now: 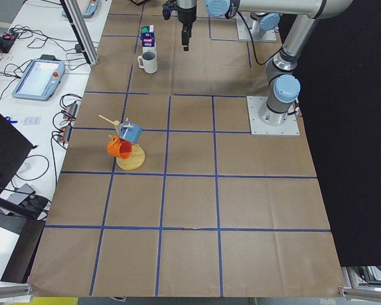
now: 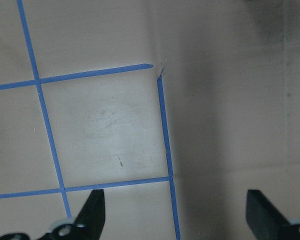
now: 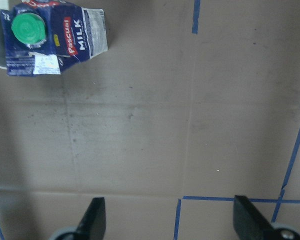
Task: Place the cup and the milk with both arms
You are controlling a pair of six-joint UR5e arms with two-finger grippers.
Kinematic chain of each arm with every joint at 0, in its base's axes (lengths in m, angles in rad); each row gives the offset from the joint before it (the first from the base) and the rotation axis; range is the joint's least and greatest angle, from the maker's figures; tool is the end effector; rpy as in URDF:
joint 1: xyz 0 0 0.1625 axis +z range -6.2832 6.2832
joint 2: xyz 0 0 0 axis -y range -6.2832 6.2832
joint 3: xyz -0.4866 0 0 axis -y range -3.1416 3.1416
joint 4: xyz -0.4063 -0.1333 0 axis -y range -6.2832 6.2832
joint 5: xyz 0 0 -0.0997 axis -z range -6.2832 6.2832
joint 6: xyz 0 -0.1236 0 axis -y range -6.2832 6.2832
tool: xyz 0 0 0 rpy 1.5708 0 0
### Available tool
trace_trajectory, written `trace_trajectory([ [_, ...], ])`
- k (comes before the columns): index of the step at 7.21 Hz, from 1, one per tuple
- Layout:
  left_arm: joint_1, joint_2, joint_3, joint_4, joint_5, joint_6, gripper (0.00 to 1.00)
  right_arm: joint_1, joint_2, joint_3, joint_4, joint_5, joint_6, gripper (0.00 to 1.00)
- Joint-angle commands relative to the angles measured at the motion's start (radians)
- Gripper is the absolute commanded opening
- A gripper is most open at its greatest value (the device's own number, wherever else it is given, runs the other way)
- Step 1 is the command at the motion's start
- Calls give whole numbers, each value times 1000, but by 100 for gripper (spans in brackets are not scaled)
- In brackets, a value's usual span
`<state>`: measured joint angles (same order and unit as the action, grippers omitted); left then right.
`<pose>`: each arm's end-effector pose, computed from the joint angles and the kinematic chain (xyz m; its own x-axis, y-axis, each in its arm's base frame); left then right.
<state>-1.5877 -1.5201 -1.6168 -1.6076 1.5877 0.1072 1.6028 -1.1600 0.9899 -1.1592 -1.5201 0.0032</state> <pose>-0.1393 -0.4750 0.5237 -0.9922 0.1243 -0.0134 0.1238 0.9917 0.0337 0.1607 -0.6572 0.5337 -0.9987 -0.0167 -0.0484 -0.0279 0.9705 0.2393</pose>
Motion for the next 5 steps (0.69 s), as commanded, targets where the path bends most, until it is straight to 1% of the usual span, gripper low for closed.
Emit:
trace_trajectory([
  [1, 0, 0, 0, 0, 0, -1, 100, -32, -215, 334, -185, 0, 4, 92],
  [2, 0, 0, 0, 0, 0, -1, 100, -33, -312, 484, -317, 6, 64, 98],
  [3, 0, 0, 0, 0, 0, -1, 100, -35, -370, 586, -417, -2, 70, 100],
  [4, 0, 0, 0, 0, 0, -1, 100, -35, -397, 639, -434, 4, 78, 100],
  [5, 0, 0, 0, 0, 0, 0, 100, -35, -400, 641, -432, 0, 80, 100],
])
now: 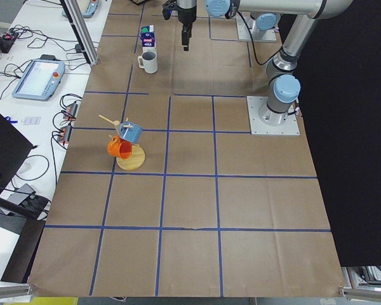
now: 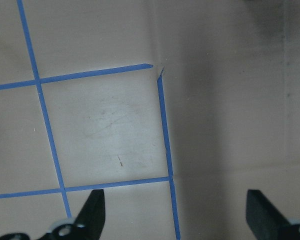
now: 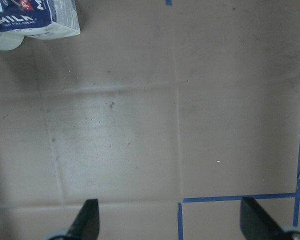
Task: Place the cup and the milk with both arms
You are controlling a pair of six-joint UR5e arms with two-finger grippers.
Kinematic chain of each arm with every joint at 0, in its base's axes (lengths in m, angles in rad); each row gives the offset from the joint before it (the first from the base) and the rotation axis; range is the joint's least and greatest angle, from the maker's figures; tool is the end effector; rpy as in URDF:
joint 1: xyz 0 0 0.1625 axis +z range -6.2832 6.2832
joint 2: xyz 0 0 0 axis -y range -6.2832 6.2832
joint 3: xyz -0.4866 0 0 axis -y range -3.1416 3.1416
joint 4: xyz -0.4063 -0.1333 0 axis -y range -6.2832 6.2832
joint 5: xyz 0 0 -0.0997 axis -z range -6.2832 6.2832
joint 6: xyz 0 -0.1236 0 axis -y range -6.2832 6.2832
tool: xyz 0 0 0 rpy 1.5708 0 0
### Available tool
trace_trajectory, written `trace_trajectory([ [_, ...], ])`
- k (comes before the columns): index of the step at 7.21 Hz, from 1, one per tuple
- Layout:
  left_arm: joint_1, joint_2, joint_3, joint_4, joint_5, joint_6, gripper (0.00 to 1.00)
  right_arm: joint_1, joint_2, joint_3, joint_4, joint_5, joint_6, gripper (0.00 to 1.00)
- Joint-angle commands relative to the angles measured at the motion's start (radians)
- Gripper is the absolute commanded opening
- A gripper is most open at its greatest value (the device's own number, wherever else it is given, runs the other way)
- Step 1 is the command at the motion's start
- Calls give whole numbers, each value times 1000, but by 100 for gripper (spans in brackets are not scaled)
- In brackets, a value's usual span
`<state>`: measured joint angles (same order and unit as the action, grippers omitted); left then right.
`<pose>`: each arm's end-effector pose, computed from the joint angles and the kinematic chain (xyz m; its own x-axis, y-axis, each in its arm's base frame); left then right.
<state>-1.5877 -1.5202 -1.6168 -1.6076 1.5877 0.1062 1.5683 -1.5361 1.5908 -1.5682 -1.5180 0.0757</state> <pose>-0.1393 -0.4751 0.5236 -0.9923 0.1233 -0.0134 0.1228 0.9919 0.0338 0.1385 -0.5154 0.4977 -0.9955 0.0810 -0.0482 0.0780 0.9951 0.0611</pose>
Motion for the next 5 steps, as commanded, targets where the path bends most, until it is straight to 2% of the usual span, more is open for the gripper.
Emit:
trace_trajectory([
  [1, 0, 0, 0, 0, 0, 1, 100, -1, -28, 40, -21, -5, 7, 100],
  [3, 0, 0, 0, 0, 0, 1, 100, -1, -29, 41, -21, -56, 3, 100],
  [5, 0, 0, 0, 0, 0, 0, 100, -1, -29, 41, -21, -50, 4, 100],
])
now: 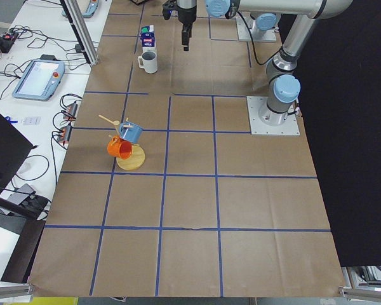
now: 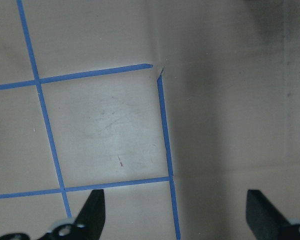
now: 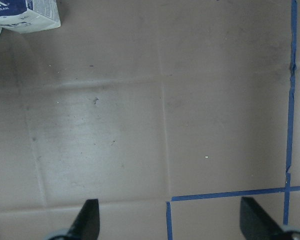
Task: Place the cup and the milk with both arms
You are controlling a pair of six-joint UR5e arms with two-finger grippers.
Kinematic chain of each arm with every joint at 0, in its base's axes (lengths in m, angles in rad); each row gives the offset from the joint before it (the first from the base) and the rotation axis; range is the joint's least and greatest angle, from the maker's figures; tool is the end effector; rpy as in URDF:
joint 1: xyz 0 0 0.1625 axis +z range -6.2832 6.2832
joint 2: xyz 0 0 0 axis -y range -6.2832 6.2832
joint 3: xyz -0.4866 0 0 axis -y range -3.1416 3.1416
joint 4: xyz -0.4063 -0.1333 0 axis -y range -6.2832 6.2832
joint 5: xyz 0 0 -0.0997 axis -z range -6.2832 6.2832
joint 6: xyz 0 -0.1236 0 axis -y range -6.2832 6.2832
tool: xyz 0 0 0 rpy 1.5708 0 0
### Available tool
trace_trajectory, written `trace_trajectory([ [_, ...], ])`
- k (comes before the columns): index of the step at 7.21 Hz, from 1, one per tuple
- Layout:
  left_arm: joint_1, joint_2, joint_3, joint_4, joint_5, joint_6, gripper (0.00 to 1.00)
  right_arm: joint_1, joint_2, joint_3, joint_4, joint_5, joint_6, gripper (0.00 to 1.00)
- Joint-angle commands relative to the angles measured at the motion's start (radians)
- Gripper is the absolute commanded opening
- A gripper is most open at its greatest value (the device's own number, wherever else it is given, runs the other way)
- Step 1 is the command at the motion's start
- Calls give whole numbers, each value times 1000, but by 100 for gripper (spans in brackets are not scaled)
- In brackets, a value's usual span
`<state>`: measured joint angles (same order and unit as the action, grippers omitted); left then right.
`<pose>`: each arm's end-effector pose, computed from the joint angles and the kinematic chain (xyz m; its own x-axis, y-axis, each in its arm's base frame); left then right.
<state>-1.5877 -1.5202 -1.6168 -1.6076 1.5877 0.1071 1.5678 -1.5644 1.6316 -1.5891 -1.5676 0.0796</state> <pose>-0.1393 -0.4751 0.5236 -0.9922 0.1242 -0.0134 0.1237 0.9917 0.0338 0.1322 -0.5024 0.4935 -0.9966 0.0826 0.0007 0.0825 0.9954 0.0490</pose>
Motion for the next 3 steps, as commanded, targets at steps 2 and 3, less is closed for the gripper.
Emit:
trace_trajectory([
  [2, 0, 0, 0, 0, -2, -1, 100, 0, 0, 2, 0, 1, -1, 100],
  [3, 0, 0, 0, 0, -2, -1, 100, 0, 0, 2, 0, -2, -1, 100],
])
